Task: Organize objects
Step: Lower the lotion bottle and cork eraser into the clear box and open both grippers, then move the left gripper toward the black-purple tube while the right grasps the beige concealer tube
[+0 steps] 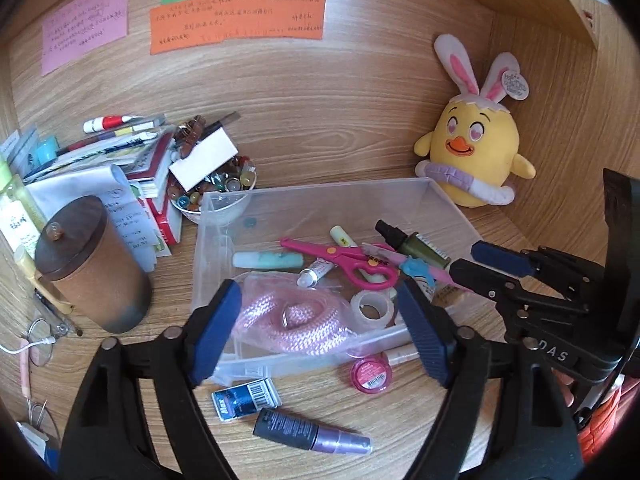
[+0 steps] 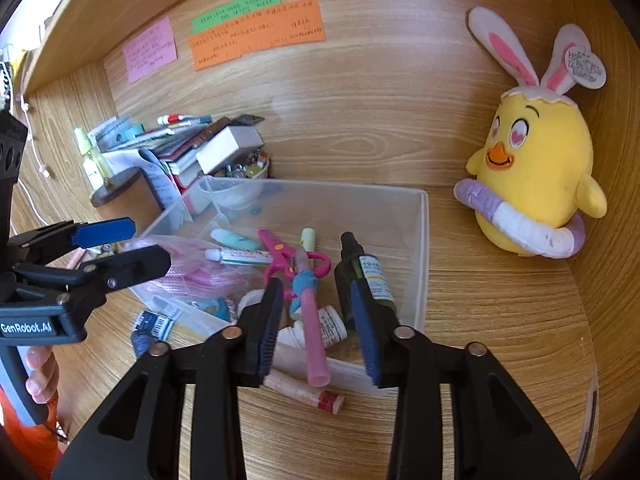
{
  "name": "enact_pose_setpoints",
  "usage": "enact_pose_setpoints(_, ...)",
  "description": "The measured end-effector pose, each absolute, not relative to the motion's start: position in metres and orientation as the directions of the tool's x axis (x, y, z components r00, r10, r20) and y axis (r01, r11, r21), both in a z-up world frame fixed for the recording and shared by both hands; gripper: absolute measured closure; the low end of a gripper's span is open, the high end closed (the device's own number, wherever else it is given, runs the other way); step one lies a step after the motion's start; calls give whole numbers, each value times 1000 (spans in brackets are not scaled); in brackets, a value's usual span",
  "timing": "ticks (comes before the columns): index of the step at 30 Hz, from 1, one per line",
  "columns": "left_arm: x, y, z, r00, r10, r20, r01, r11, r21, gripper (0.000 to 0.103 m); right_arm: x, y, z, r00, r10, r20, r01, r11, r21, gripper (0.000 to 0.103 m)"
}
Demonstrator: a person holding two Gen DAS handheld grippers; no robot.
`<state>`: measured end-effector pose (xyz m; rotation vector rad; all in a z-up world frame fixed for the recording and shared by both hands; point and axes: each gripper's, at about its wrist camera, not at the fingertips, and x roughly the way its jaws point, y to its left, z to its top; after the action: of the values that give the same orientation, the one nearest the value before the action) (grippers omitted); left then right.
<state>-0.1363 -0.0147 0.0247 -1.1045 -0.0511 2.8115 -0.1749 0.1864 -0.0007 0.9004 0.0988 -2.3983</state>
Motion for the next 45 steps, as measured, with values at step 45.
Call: enact_pose_setpoints(45, -63, -68, -55, -571, 115, -813, 40, -985, -167, 10, -125, 163, -58, -445, -454, -772, 715, -700, 0, 46)
